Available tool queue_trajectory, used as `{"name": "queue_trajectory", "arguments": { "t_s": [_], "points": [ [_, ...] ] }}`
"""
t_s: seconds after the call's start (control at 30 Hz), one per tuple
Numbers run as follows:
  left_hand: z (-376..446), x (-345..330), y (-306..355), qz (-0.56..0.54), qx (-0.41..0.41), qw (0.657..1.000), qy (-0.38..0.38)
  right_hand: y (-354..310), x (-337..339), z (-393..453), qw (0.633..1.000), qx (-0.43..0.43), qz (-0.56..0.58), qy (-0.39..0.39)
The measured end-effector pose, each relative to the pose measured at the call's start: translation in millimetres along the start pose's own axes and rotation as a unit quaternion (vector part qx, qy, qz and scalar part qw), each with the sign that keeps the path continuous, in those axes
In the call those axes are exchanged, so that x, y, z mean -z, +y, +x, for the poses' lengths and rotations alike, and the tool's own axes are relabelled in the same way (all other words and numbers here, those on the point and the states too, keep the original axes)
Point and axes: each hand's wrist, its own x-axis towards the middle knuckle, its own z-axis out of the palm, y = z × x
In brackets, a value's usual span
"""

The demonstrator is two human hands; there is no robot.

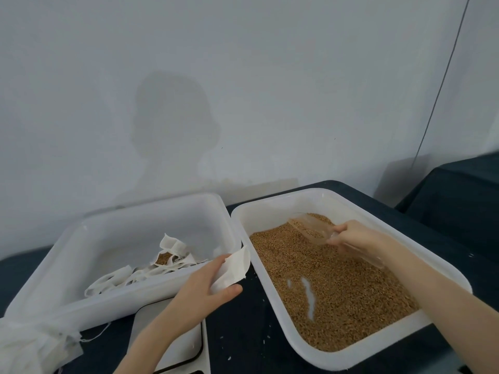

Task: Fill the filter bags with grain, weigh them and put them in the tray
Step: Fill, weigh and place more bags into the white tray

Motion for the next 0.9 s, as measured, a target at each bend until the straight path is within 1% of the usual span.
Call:
{"name": "queue_trajectory", "arguments": {
  "t_s": [0.07, 0.13, 0.3, 0.43, 0.6, 0.67, 0.8, 0.9],
  "points": [
    [0, 0, 0, -0.003, 0.003, 1.000, 0.002, 3, 1, -1, 1.000, 0.014, 0.012, 0.003],
    [0, -1, -2, -0.007, 0.002, 1.000, -0.002, 3, 5, -2, 0.999, 0.024, 0.019, -0.015],
    [-5, 1, -6, -0.017, 0.000, 1.000, -0.001, -15, 15, -20, 0.989, 0.097, -0.066, -0.089],
    [-9, 7, -12, -0.013, 0.003, 1.000, 0.012, -40, 12, -40, 0.971, 0.147, -0.067, -0.178],
    [-18, 15, -20, 0.007, 0.012, 0.999, 0.048, -72, -7, -62, 0.936, 0.184, -0.088, -0.287],
    [-22, 18, -22, 0.027, 0.014, 0.998, 0.059, -80, -16, -66, 0.921, 0.201, -0.103, -0.316],
    [-28, 24, -25, 0.046, 0.008, 0.996, 0.074, -91, -29, -72, 0.912, 0.214, -0.133, -0.322],
    [-30, 25, -30, 0.054, 0.003, 0.996, 0.067, -94, -36, -73, 0.914, 0.215, -0.154, -0.307]
  ]
}}
